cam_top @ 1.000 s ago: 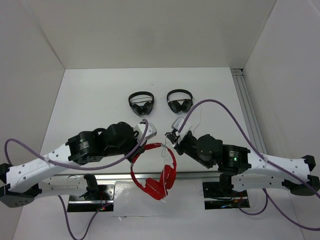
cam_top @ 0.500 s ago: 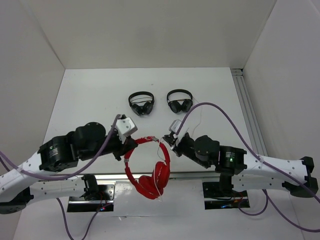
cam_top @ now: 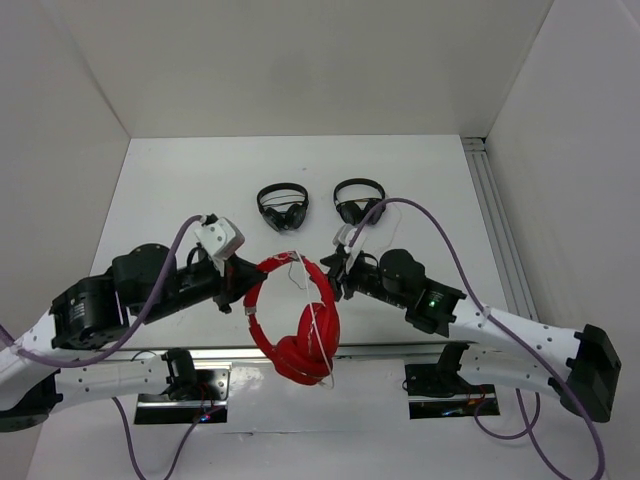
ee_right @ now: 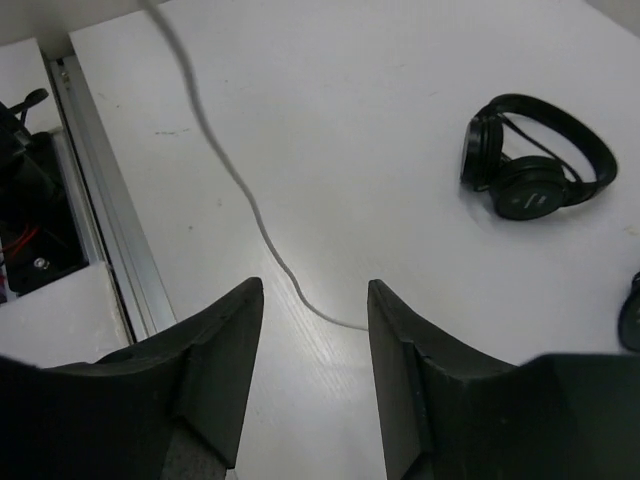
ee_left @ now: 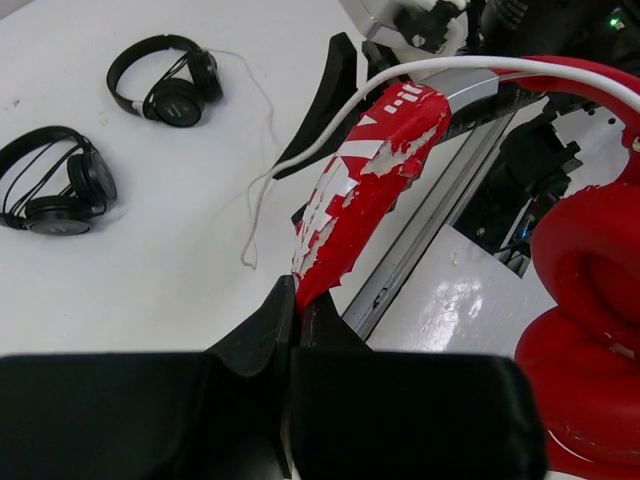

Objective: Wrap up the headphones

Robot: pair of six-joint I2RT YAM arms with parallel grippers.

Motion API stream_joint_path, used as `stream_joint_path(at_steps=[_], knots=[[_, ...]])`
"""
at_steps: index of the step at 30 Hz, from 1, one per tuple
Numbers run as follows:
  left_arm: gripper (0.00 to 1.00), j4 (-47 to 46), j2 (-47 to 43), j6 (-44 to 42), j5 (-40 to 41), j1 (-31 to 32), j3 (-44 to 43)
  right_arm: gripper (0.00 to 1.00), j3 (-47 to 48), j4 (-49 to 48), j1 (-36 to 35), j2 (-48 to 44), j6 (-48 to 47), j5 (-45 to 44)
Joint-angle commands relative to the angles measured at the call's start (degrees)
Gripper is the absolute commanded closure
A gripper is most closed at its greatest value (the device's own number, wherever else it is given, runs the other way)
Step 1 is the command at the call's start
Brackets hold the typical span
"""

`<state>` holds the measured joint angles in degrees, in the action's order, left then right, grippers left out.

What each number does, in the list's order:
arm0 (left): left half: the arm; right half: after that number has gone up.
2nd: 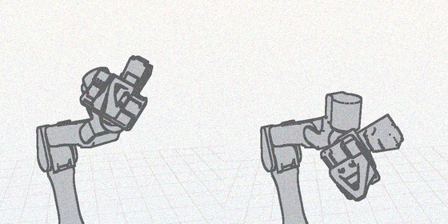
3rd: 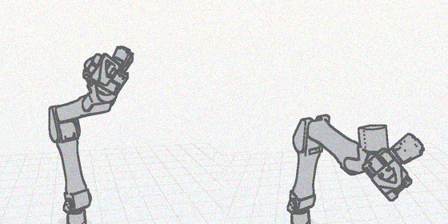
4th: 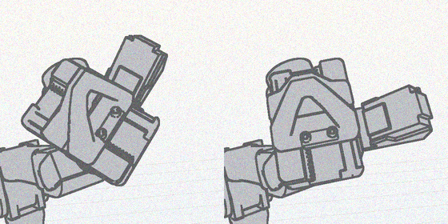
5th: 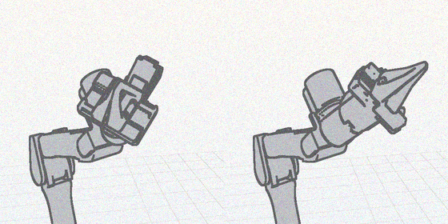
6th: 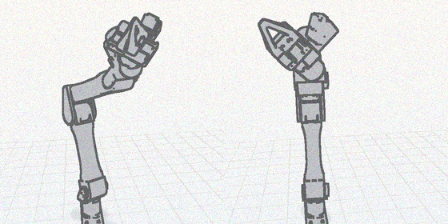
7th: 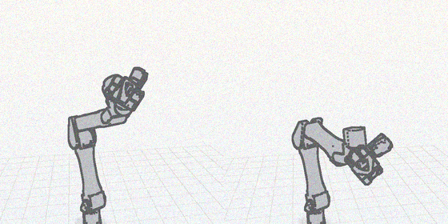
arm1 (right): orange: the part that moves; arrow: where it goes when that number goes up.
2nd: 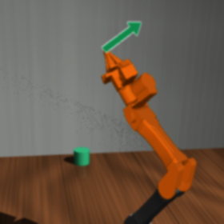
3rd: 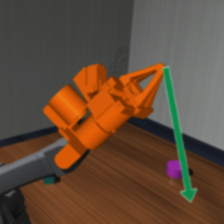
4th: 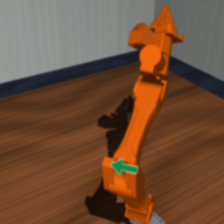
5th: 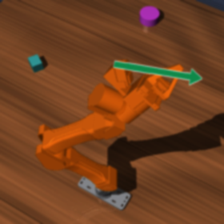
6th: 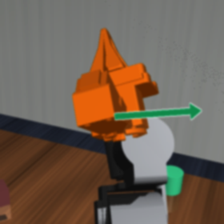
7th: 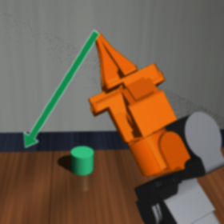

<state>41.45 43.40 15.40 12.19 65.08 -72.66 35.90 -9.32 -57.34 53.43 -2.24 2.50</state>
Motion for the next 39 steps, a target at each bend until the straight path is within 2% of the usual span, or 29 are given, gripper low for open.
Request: stream_joint_path(at_steps=[1,4,8,13,23,29,30,31,33,34,35,39], knots=[[1.00,-6.91,0.81,4.72,3.88,0.22,-2.40,0.46,-1.79,-12.98,2.15,1.76,3.12,10.66],[1.00,-7.61,1.43,6.74,6.62,0.22,-2.40,0.38,-4.25,-15.63,3.38,2.38,4.61,14.19],[1.00,-8.23,1.43,7.98,6.62,0.22,-2.40,0.32,-5.83,-20.02,6.18,2.38,7.33,19.29],[1.00,-9.37,0.90,10.18,7.15,0.22,-2.40,0.32,-7.95,-24.68,7.24,4.66,8.39,20.17],[1.00,-11.22,-0.24,13.16,6.01,0.22,-3.01,0.33,-5.67,-37.16,7.86,22.13,10.33,20.88],[1.00,-10.70,-0.77,13.69,6.01,0.22,-4.15,0.37,-4.44,-43.14,11.01,26.99,11.64,21.58],[1.00,-10.69,-0.77,14.30,6.62,0.22,-4.68,0.39,-4.44,-44.11,11.02,27.77,12.25,22.45],[1.00,-10.69,-0.77,14.31,7.49,0.22,-4.68,0.56,-4.44,-45.59,11.81,28.65,13.04,23.24],[1.00,-10.07,-0.77,15.45,8.73,0.22,-5.21,0.73,-4.44,-46.57,13.04,30.58,14.19,26.83],[1.00,-10.07,-0.77,16.50,10.73,0.22,-5.21,0.93,-4.44,-47.79,13.04,31.20,14.72,27.37],[1.00,-10.07,-0.77,18.07,11.89,0.22,-5.21,1.00,-4.44,-48.42,13.04,31.73,15.42,27.38],[1.00,-10.07,-2.87,22.55,18.39,0.22,-3.81,1.00,-8.03,-54.39,13.04,33.66,18.67,27.91]])
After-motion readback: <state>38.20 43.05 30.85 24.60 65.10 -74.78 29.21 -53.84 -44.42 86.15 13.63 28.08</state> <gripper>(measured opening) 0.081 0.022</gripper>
